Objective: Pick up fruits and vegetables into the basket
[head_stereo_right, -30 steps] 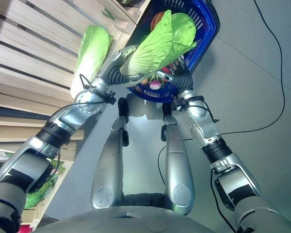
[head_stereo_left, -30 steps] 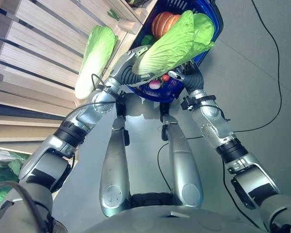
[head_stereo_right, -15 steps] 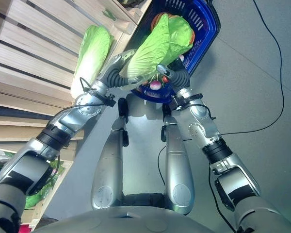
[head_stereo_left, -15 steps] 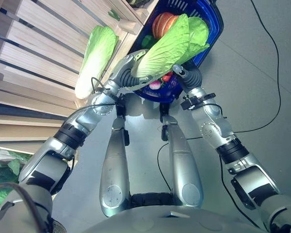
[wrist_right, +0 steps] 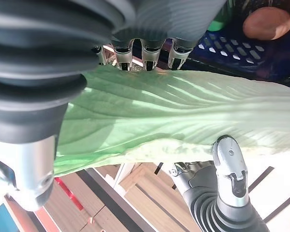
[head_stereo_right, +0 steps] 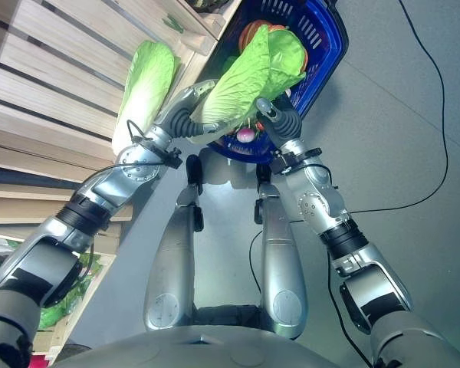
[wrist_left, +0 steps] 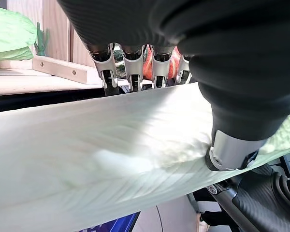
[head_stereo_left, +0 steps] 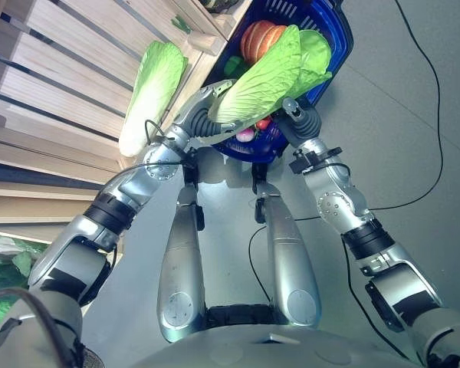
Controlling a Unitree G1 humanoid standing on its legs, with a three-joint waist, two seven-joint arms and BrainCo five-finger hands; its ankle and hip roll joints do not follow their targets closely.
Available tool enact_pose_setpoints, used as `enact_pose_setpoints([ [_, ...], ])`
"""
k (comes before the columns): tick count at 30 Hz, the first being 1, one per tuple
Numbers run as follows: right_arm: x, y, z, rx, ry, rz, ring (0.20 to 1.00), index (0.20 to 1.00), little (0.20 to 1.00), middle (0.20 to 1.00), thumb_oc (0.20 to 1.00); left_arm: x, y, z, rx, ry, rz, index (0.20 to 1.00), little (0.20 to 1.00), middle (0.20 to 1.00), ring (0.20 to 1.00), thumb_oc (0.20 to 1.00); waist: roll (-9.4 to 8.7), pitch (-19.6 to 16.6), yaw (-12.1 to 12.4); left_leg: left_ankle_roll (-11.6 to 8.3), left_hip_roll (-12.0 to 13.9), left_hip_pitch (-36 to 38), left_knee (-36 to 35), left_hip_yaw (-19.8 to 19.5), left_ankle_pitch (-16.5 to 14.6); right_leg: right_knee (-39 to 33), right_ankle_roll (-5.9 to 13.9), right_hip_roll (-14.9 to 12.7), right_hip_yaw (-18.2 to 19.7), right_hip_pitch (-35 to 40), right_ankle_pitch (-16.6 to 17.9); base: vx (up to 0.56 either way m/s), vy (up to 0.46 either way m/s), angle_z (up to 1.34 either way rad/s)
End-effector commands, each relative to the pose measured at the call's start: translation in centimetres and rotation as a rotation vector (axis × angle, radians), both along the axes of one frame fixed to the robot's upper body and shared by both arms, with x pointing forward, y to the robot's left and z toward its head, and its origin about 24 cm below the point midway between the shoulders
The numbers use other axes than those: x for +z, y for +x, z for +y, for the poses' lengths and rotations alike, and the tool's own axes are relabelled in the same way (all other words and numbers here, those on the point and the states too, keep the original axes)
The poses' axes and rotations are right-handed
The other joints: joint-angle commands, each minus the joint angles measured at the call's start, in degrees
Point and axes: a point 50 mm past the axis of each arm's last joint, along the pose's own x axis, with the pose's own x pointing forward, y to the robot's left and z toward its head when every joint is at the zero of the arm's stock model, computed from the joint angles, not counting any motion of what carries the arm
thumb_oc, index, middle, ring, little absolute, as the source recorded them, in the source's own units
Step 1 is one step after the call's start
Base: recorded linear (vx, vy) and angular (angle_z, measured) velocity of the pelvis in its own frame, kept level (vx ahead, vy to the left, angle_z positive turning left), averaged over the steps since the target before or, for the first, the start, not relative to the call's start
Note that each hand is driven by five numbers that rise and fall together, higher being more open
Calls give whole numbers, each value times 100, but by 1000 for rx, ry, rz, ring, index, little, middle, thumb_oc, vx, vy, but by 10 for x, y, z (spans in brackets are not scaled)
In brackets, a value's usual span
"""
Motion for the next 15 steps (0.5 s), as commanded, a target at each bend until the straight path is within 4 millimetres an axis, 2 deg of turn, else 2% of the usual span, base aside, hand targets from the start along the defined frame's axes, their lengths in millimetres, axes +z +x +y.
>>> enact_pose_setpoints([
  [1,34,-19,18,151,75,-181,1000,1000,1000,1000,1000,6,-12,-22,-127,63,-40,200,200,200,200,200,-106,-219,-50,247,-347,26,44,252,-363,-499,388,117,-330,355,214,0,0,0],
  [6,37,-19,20,166,55,-195,1000,1000,1000,1000,1000,5,-10,-23,-127,123,-19,200,200,200,200,200,-104,-219,-64,239,-339,13,4,271,-319,-556,389,106,-355,350,258,0,0,0],
  [7,36,-19,20,165,45,-195,846,846,846,846,846,4,-9,-23,-125,134,-10,200,200,200,200,200,-107,-219,-64,237,-337,20,13,278,-324,-551,392,104,-358,359,254,0,0,0],
  [8,36,-19,20,159,34,-195,645,645,645,645,645,3,-9,-23,-125,141,-2,200,200,200,200,200,-108,-219,-62,235,-334,45,30,285,-358,-537,395,102,-357,384,223,0,0,0],
  [9,37,-18,20,151,21,-201,382,382,382,382,382,4,-8,-23,-124,149,-2,200,200,200,200,200,-104,-219,-69,235,-333,23,9,286,-324,-560,396,98,-362,365,254,0,0,0],
  [10,38,-18,19,145,14,-205,203,203,203,203,203,4,-7,-22,-124,155,3,200,200,200,200,200,-101,-219,-72,230,-327,14,14,296,-322,-559,398,94,-364,357,256,0,0,0],
  [15,38,-17,18,126,5,-203,200,200,200,200,200,3,-7,-21,-120,172,16,200,200,200,200,200,-105,-219,-81,225,-323,21,11,310,-322,-585,394,93,-370,380,256,0,0,0],
])
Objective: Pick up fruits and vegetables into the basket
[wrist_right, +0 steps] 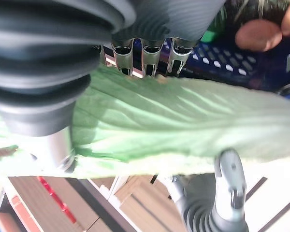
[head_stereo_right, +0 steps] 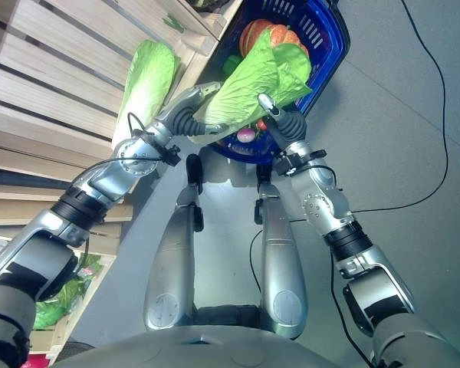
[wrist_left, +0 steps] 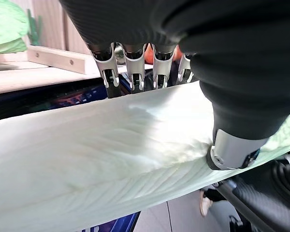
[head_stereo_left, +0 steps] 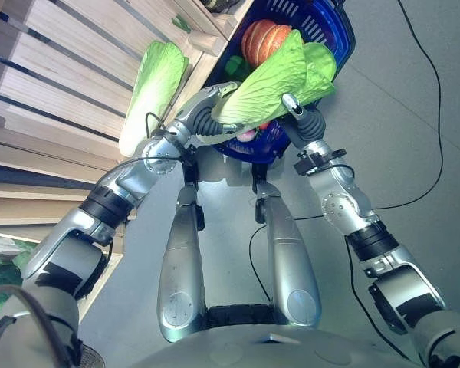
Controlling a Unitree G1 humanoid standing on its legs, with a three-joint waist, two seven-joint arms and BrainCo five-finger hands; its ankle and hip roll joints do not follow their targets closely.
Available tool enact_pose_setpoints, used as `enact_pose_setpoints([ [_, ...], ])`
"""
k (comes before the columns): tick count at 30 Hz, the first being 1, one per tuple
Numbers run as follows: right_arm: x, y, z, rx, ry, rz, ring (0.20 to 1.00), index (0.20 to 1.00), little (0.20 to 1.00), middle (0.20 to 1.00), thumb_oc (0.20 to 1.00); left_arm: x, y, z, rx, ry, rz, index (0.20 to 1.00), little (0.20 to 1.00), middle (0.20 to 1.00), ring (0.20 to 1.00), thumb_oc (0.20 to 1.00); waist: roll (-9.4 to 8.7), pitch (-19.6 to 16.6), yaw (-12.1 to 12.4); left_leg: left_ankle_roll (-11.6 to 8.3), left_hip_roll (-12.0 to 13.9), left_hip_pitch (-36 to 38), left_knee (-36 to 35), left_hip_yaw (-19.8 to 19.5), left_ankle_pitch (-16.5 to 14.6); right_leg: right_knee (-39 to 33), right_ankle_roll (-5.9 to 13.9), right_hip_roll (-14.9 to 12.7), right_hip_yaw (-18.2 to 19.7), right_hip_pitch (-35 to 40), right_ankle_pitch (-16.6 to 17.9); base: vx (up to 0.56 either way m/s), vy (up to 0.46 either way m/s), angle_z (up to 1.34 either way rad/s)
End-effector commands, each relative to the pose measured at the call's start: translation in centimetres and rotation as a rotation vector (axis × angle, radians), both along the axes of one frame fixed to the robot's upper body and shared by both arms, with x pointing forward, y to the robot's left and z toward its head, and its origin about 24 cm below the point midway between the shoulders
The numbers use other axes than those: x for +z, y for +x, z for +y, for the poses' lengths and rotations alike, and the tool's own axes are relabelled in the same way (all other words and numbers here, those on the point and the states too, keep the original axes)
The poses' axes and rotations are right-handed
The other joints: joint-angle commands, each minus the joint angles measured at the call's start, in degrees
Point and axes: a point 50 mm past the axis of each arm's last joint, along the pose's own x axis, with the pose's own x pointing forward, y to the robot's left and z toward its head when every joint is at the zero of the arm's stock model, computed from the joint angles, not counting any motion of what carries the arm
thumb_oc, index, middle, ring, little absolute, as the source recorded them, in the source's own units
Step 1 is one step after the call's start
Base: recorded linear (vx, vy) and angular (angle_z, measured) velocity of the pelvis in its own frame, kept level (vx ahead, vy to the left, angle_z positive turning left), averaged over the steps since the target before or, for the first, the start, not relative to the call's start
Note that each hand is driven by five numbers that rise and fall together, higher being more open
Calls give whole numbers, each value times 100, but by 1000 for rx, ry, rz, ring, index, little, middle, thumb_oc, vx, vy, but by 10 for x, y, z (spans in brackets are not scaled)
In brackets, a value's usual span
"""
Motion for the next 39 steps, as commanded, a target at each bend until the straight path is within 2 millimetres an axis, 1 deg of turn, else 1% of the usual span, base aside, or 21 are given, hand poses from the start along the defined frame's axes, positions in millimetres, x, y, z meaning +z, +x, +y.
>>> enact_pose_setpoints([
  [1,42,-18,29,163,46,-225,200,200,200,200,200,-1,-8,-15,-71,63,0,200,200,200,200,200,-103,-219,-84,222,-322,-13,47,306,-330,-547,382,100,-355,338,233,0,0,0],
  [8,43,-18,31,166,50,-227,200,200,200,200,200,-6,-6,-15,-57,89,28,200,200,200,200,200,-99,-219,-82,226,-328,1,19,294,-320,-570,386,103,-349,347,246,0,0,0],
  [13,43,-18,32,168,53,-225,200,200,200,200,200,-7,-5,-14,-39,78,37,200,200,200,200,200,-97,-219,-76,226,-333,3,3,287,-314,-585,390,102,-349,348,255,0,0,0],
  [15,44,-18,32,169,55,-223,200,200,200,200,200,-8,-4,-13,-14,47,37,514,514,514,514,514,-94,-219,-75,230,-336,-2,6,282,-314,-577,392,101,-352,338,255,0,0,0],
  [16,43,-18,32,169,57,-223,200,200,200,200,200,-8,-3,-11,7,17,33,1000,1000,1000,1000,1000,-92,-219,-72,234,-341,-3,-4,280,-311,-587,391,101,-352,338,254,0,0,0],
  [21,40,-19,31,157,74,-222,200,200,200,200,200,-10,-4,-3,76,-181,21,1000,1000,1000,1000,1000,-103,-219,-31,240,-358,20,1,242,-342,-575,388,111,-352,357,222,0,0,0],
  [24,38,-19,32,142,88,-224,200,200,200,200,200,-10,-5,6,138,-387,-2,1000,1000,1000,1000,1000,-115,-219,4,245,-378,16,8,203,-343,-570,381,117,-353,362,211,0,0,0],
  [26,38,-19,32,132,100,-225,200,200,200,200,200,-8,-6,11,168,-483,-29,1000,1000,1000,1000,1000,-129,-219,24,248,-392,22,16,182,-347,-558,375,127,-356,369,204,0,0,0],
  [27,39,-19,32,130,101,-227,200,200,200,200,200,-7,-5,11,171,-493,-33,1000,1000,1000,1000,1000,-129,-219,22,250,-396,2,0,176,-315,-572,373,128,-361,350,232,0,0,0],
  [28,38,-19,32,127,103,-225,200,200,200,200,200,-8,-6,13,178,-512,-33,1000,1000,1000,1000,1000,-133,-219,31,249,-395,22,16,176,-346,-555,372,130,-358,369,202,0,0,0],
  [29,38,-18,31,115,109,-227,200,200,200,200,200,-5,-6,17,202,-581,-53,1000,1000,1000,1000,1000,-140,-219,45,249,-405,-1,13,149,-315,-559,364,128,-364,354,224,0,0,0],
  [32,39,-18,28,87,122,-234,200,200,200,200,200,-3,-7,28,258,-711,-86,1000,1000,1000,1000,1000,-153,-219,73,252,-435,19,59,108,-358,-508,339,147,-367,383,165,0,0,0],
  [34,40,-17,26,70,127,-240,200,200,200,200,200,-3,-6,34,293,-759,-96,1000,1000,1000,1000,1000,-159,-219,75,251,-440,22,64,97,-353,-495,329,154,-364,387,159,0,0,0],
  [35,41,-17,26,70,127,-243,200,200,200,200,200,-2,-5,34,292,-759,-99,1000,1000,1000,1000,1000,-157,-219,70,251,-442,-1,47,93,-318,-513,329,152,-368,367,191,0,0,0],
  [37,44,-15,22,32,123,-252,200,200,200,200,200,-1,-4,48,362,-846,-111,1000,1000,1000,1000,1000,-152,-219,78,249,-447,46,69,74,-358,-464,313,162,-355,405,129,16,9,0],
  [39,46,-14,17,-7,105,-266,200,200,200,200,200,-1,-1,58,423,-896,-129,1000,1000,1000,1000,1000,-148,-219,66,247,-447,55,89,71,-370,-437,302,165,-346,413,103,0,0,0],
])
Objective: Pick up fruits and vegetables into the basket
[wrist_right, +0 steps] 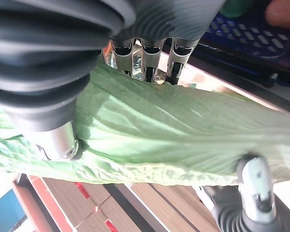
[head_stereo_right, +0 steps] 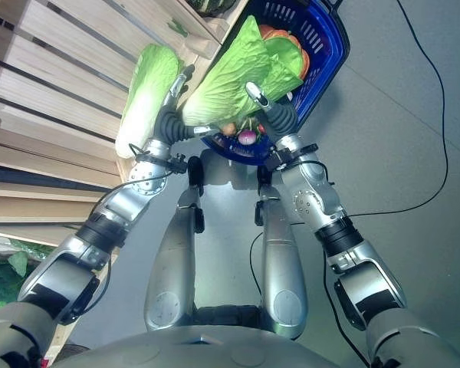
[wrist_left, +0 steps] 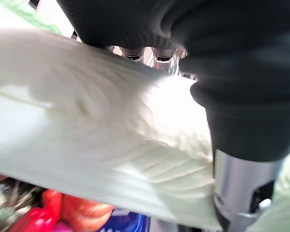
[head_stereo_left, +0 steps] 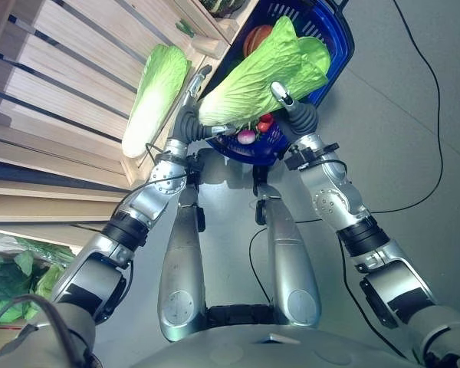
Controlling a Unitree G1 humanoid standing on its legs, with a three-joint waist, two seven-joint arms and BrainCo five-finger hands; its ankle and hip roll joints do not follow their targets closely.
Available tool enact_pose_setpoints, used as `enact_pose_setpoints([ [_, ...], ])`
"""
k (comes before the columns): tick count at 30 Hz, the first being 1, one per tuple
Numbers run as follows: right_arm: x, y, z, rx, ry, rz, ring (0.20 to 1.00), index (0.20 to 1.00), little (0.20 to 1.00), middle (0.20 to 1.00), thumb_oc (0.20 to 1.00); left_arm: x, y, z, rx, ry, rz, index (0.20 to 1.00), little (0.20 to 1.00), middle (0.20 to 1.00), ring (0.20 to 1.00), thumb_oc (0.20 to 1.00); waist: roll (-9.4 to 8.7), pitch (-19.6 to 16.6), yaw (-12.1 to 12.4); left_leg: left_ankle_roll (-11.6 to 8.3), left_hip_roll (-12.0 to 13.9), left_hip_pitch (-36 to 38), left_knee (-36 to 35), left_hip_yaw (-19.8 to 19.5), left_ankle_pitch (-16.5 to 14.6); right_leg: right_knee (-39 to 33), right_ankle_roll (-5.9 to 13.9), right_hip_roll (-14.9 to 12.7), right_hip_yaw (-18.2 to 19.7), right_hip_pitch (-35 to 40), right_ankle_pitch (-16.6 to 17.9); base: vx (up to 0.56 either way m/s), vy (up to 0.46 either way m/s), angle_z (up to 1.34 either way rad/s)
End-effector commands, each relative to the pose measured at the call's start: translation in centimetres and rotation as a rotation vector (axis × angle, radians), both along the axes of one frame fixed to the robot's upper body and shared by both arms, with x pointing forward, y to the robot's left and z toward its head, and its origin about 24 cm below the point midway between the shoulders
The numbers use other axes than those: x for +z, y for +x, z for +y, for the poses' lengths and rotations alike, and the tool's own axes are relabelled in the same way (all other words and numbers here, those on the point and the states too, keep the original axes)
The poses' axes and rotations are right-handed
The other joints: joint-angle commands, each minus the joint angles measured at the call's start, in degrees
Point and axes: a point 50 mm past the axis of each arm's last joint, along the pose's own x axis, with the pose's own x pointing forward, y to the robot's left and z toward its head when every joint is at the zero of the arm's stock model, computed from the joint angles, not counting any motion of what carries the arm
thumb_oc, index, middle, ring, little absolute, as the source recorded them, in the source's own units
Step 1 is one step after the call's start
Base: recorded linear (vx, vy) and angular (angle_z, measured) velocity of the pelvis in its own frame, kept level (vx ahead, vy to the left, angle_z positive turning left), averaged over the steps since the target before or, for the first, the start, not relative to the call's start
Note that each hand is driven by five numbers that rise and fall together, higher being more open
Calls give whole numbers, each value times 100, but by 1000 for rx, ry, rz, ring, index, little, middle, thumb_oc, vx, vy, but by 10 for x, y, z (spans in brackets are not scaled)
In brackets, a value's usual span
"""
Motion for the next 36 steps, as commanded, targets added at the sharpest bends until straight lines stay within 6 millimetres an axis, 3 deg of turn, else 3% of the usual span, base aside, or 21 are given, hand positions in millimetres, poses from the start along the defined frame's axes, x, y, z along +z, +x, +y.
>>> enact_pose_setpoints([
  [1,28,-14,-4,-20,62,-173,200,200,200,200,200,24,9,48,229,-254,-83,1000,1000,1000,1000,1000,-142,-218,-8,243,-449,-104,148,67,-379,-417,297,169,-340,285,94,0,0,0],
  [8,31,-2,-18,-211,-41,-159,200,200,200,200,200,24,17,75,401,-271,-80,1000,1000,1000,1000,1000,-78,-218,-22,231,-462,-133,217,50,-354,-368,259,152,-333,253,89,0,0,0],
  [18,23,19,-40,-492,-183,-63,200,200,200,200,200,11,23,95,548,-253,-39,1000,1000,1000,1000,1000,58,-218,-35,224,-476,-164,255,50,-350,-320,202,136,-318,216,33,-4,37,-1],
  [29,17,45,-59,-673,-319,64,200,200,200,200,200,5,30,102,572,-236,18,1000,1000,1000,1000,1000,167,-218,32,206,-495,-186,345,23,-351,-229,179,91,-346,183,10,0,0,0],
  [36,15,66,-73,-789,-476,164,200,200,200,200,200,14,38,96,536,-215,17,1000,1000,1000,1000,1000,266,-218,139,201,-528,-264,482,-4,-404,-102,165,45,-394,106,-36,0,0,0],
])
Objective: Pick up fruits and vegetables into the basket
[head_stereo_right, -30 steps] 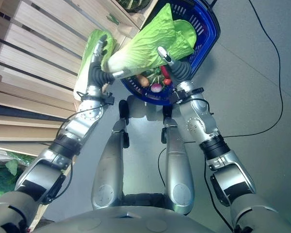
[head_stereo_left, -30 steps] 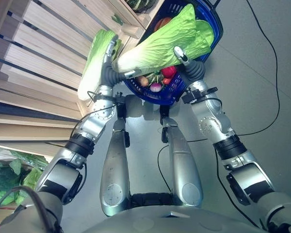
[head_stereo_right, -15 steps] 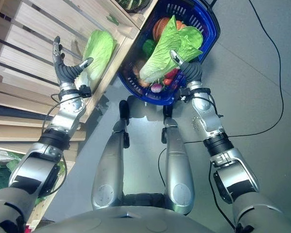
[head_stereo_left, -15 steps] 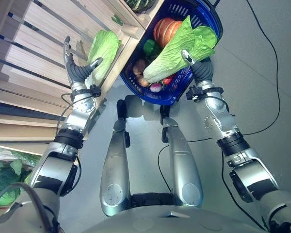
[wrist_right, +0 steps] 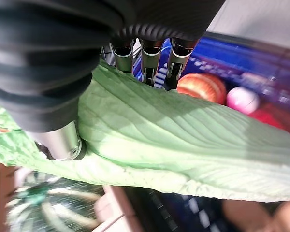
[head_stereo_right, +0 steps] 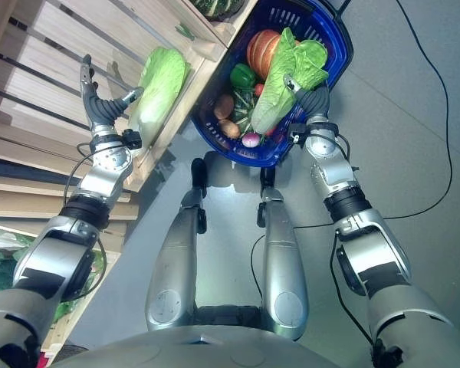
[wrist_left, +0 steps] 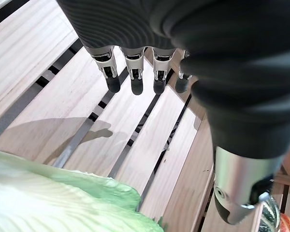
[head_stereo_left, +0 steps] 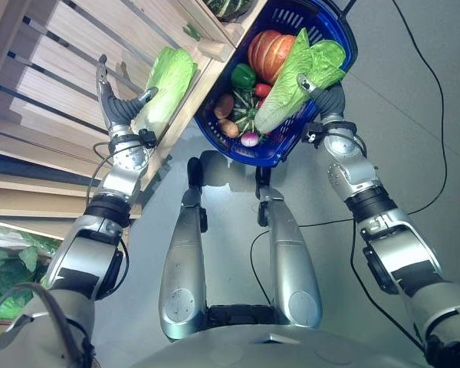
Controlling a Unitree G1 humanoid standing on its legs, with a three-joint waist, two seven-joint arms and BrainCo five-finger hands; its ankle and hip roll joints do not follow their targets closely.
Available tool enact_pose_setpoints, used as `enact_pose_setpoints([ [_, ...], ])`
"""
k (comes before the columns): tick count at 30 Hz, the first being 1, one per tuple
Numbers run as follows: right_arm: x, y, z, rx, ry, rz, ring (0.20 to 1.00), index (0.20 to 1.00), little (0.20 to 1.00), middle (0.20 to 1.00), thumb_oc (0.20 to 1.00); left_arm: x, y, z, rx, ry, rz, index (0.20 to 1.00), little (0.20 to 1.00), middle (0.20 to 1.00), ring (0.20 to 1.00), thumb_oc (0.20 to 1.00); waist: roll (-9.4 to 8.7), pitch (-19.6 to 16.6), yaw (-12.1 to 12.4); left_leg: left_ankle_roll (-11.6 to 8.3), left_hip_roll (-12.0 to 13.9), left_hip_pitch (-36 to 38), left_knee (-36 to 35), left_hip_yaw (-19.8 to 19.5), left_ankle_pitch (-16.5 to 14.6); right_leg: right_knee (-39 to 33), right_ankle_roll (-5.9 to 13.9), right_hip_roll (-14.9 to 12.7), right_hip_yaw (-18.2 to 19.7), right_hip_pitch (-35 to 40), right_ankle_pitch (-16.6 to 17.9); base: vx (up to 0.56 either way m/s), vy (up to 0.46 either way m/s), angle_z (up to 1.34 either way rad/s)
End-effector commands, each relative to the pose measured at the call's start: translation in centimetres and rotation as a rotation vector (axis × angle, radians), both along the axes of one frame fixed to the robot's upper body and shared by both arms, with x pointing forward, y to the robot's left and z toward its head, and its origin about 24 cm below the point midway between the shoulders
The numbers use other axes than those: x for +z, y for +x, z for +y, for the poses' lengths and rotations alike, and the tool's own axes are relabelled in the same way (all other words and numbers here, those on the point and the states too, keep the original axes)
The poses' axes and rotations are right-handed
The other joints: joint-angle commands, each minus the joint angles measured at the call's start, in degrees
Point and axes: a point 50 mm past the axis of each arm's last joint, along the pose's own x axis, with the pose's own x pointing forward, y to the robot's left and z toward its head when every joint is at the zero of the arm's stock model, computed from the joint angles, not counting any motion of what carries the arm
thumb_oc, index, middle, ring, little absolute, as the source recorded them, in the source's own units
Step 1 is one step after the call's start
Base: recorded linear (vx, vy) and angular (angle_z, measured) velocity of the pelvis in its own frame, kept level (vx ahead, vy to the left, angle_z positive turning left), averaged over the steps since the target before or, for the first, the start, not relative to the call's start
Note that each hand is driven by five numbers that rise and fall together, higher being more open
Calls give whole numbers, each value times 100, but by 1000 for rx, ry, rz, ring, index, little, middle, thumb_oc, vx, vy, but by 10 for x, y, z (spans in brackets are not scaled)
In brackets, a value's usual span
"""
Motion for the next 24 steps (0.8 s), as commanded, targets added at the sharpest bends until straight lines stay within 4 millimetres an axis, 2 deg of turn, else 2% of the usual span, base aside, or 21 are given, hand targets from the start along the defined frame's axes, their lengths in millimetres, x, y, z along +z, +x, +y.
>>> enact_pose_setpoints([
  [1,24,5,-14,-52,-88,-60,200,200,200,200,200,13,3,-1,-22,-11,-55,1000,1000,1000,1000,1000,246,-232,-22,190,-486,-360,454,-54,-416,-198,172,90,-431,84,-35,0,0,0],
  [9,11,20,-37,-150,-108,97,200,200,200,200,200,23,12,-12,-72,13,-65,1000,1000,1000,1000,1000,373,-232,131,226,-554,-477,539,-120,-435,-73,157,83,-494,-52,-66,1,-8,2],
  [16,2,21,-53,-215,-72,191,200,200,200,200,200,26,14,-18,-93,12,-77,1000,1000,1000,1000,1000,459,-232,199,242,-593,-540,601,-160,-439,5,149,79,-509,-118,-83,6,7,3],
  [24,1,21,-66,-276,-73,257,200,200,200,200,200,29,15,-27,-108,6,-99,1000,1000,1000,1000,1000,578,-232,249,257,-638,-688,626,-194,-420,78,145,69,-518,-288,-94,1,3,1],
])
